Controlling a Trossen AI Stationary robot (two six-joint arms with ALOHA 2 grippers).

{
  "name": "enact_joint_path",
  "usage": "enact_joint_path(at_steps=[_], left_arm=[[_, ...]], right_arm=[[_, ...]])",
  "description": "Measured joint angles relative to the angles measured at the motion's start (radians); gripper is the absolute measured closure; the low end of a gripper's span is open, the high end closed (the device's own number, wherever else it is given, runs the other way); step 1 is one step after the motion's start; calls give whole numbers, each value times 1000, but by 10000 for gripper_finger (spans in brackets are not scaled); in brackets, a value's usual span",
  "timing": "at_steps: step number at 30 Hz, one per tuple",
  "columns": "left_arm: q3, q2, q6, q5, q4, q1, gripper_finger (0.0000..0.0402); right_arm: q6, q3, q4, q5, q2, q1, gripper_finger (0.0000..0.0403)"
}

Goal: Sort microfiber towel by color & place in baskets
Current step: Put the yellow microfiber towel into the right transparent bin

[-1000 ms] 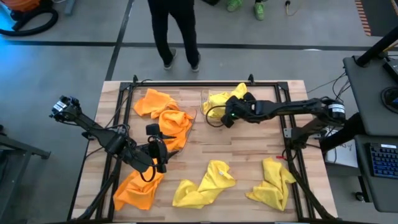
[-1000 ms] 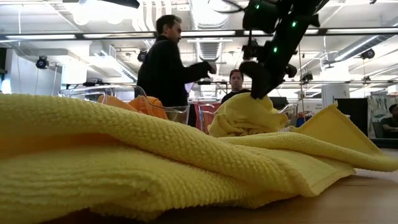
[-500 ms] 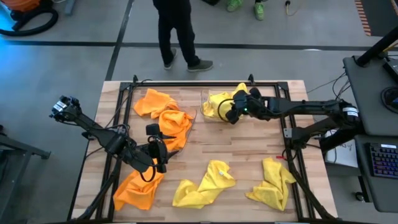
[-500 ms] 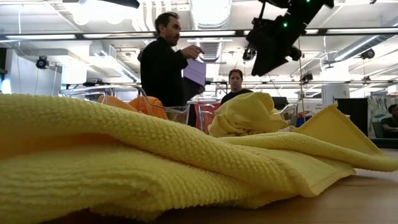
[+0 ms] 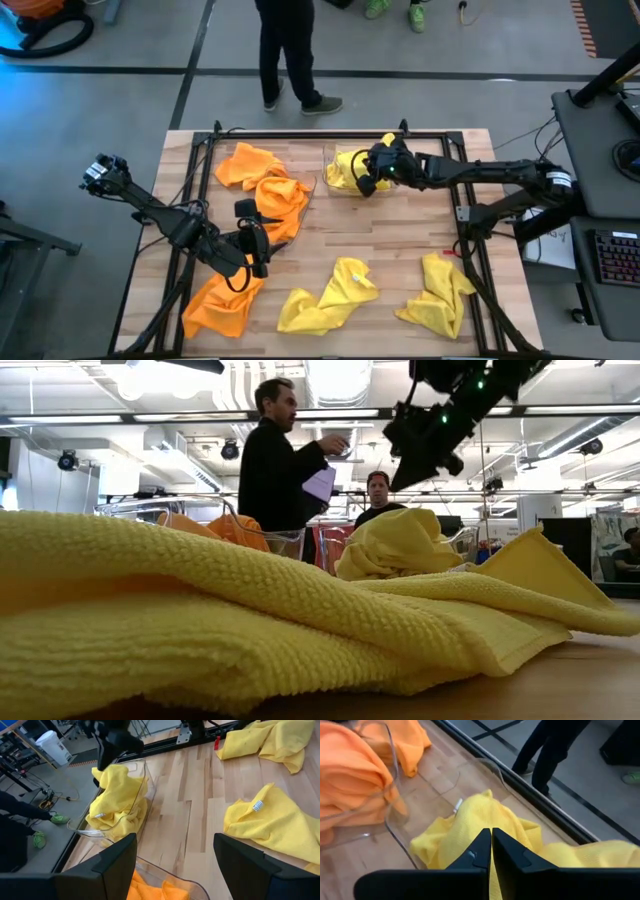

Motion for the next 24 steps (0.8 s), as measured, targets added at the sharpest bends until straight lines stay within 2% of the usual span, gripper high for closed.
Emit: enact_joint_path(at_steps=[8,11,20,24], left_arm=[[0,0,0,0,0,0,154],[0,0,0,0,0,0,154],[0,0,-2,0,0,0,154],[0,0,-12,0,0,0,154]], right_arm=[[55,-133,104,-3,8,-15,394],[76,-166,112,-41,8,-25,394],[132,-214,126,-57,13,-41,394],[151,-215,125,-110,27,-53,394]])
